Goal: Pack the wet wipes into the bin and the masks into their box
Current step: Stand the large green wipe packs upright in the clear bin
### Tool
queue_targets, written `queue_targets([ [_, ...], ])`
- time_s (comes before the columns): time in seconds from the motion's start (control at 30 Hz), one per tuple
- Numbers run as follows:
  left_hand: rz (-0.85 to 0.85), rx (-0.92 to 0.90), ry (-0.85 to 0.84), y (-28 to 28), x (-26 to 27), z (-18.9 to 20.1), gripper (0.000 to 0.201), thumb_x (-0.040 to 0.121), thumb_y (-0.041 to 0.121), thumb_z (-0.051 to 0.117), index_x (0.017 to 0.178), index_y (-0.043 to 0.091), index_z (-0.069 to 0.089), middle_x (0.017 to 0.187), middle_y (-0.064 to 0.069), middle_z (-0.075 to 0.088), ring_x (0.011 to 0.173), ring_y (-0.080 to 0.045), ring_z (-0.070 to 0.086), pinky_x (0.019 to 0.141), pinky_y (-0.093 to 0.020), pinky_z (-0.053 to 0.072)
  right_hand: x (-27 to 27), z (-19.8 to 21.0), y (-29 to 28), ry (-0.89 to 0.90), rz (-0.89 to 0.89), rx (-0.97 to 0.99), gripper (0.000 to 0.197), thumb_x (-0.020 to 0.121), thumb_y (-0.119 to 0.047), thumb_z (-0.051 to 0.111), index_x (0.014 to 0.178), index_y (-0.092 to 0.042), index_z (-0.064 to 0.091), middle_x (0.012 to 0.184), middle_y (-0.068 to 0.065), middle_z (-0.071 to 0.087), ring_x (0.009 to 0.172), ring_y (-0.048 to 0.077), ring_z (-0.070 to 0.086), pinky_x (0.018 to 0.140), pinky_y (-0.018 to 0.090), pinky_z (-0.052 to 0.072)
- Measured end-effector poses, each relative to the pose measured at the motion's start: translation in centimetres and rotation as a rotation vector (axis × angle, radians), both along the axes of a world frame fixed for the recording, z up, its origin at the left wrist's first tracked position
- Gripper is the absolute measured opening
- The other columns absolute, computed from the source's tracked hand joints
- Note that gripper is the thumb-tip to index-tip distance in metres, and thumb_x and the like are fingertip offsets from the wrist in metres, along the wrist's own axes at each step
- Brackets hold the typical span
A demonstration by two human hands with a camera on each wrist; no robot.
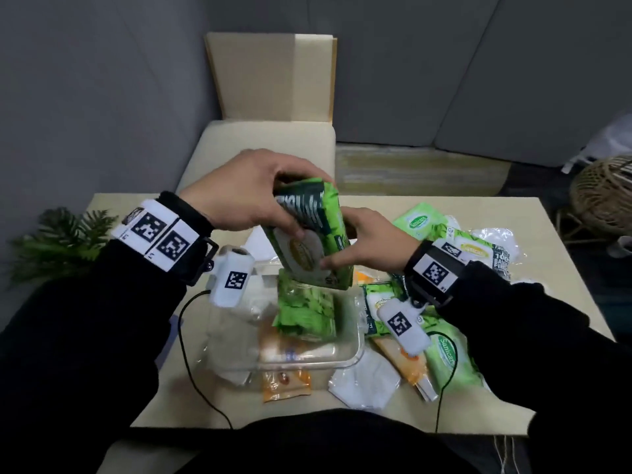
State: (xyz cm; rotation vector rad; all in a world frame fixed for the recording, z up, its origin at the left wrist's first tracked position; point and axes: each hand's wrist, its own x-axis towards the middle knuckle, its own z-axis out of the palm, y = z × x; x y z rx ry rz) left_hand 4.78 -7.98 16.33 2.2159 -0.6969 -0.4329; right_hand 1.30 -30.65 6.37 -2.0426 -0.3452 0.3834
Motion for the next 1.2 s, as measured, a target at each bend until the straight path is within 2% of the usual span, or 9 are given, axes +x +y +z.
queue_targets([
  [0.17,0.51,-0.213,0.093,4.0,-1.9,-2.7,0.105,0.05,0.068,0.09,0.142,0.053,0.042,0.139,0.009,0.055,0.118,-0.013,0.063,0.094,-0.047,0.058,-0.9,-0.6,2.9,0.029,-0.224,0.194,0.041,0.069,-0.026,0.091,0.105,-0.022,0.073,0.098,-0.002,0.08,0.091,0.015,0.075,0.086,0.04,0.061],
  [0.3,0.532,-0.302,0.16,3.6,-4.7,-6.2,0.129,0.05,0.056,0.095,0.154,0.045,0.018,0.131,0.017,0.059,0.117,-0.014,0.066,0.098,-0.05,0.057,-0.7,-0.8,6.2,-0.119,-0.195,-0.052,0.047,0.065,-0.04,0.094,0.105,-0.037,0.069,0.092,-0.017,0.073,0.082,-0.002,0.066,0.069,0.015,0.048],
  [0.4,0.585,-0.165,-0.018,4.3,-4.6,-7.1,0.138,0.052,0.049,0.099,0.158,0.036,0.012,0.134,0.012,0.055,0.118,-0.01,0.059,0.103,-0.03,0.047,-0.8,-1.2,8.0,-0.094,-0.07,-0.069,0.054,0.066,-0.035,0.096,0.113,-0.032,0.069,0.097,-0.016,0.072,0.082,0.002,0.066,0.068,0.016,0.047],
  [0.5,0.637,-0.087,-0.065,6.6,-4.6,-7.2,0.129,0.052,0.045,0.1,0.156,0.034,0.023,0.125,0.015,0.057,0.112,-0.01,0.058,0.097,-0.028,0.047,-0.9,-2.1,9.2,-0.021,0.037,-0.072,0.059,0.067,-0.036,0.095,0.116,-0.039,0.064,0.098,-0.018,0.07,0.074,-0.002,0.068,0.067,0.018,0.054],
  [0.6,0.705,-0.149,0.006,9.5,-4.2,-7.3,0.121,0.049,0.051,0.1,0.15,0.031,0.036,0.115,0.024,0.06,0.11,-0.013,0.066,0.103,-0.04,0.052,-0.2,-3.7,10.6,0.008,0.087,-0.252,0.053,0.07,-0.049,0.089,0.116,-0.036,0.066,0.105,-0.01,0.072,0.088,0.01,0.071,0.085,0.038,0.06],
  [0.8,0.618,-0.124,0.015,13.1,-4.0,-7.0,0.117,0.052,0.04,0.102,0.147,0.034,0.035,0.121,0.024,0.057,0.114,-0.013,0.064,0.103,-0.041,0.053,1.1,-8.5,16.2,0.212,0.408,-0.77,0.093,0.08,-0.052,0.083,0.153,-0.014,0.04,0.152,0.007,0.052,0.134,0.028,0.053,0.103,0.034,0.045],
  [0.93,0.574,-0.138,0.084,14.5,-4.3,-8.3,0.116,0.053,0.033,0.102,0.147,0.035,0.034,0.122,0.027,0.058,0.11,-0.005,0.065,0.1,-0.044,0.055,0.8,-12.2,20.7,0.24,0.502,-0.961,0.084,0.071,-0.05,0.09,0.14,-0.014,0.058,0.128,0.008,0.067,0.112,0.029,0.065,0.094,0.035,0.055],
  [1.07,0.524,-0.172,0.136,15.2,-4.7,-9.7,0.116,0.054,0.03,0.102,0.148,0.035,0.033,0.131,0.02,0.057,0.11,0.004,0.061,0.099,-0.041,0.057,3.4,-23.1,21.9,0.335,0.592,-1.062,0.062,0.051,-0.078,0.083,0.1,-0.042,0.07,0.097,-0.014,0.072,0.081,0.017,0.069,0.071,0.029,0.06],
  [1.2,0.483,-0.196,0.131,15.2,-4.3,-9.9,0.116,0.054,0.029,0.102,0.147,0.035,0.034,0.129,0.025,0.056,0.113,0.006,0.059,0.1,-0.039,0.056,3.7,-23.2,20.7,0.294,0.746,-1.135,0.046,0.064,-0.052,0.092,0.098,-0.024,0.081,0.094,-0.004,0.076,0.083,0.022,0.07,0.07,0.029,0.056],
])
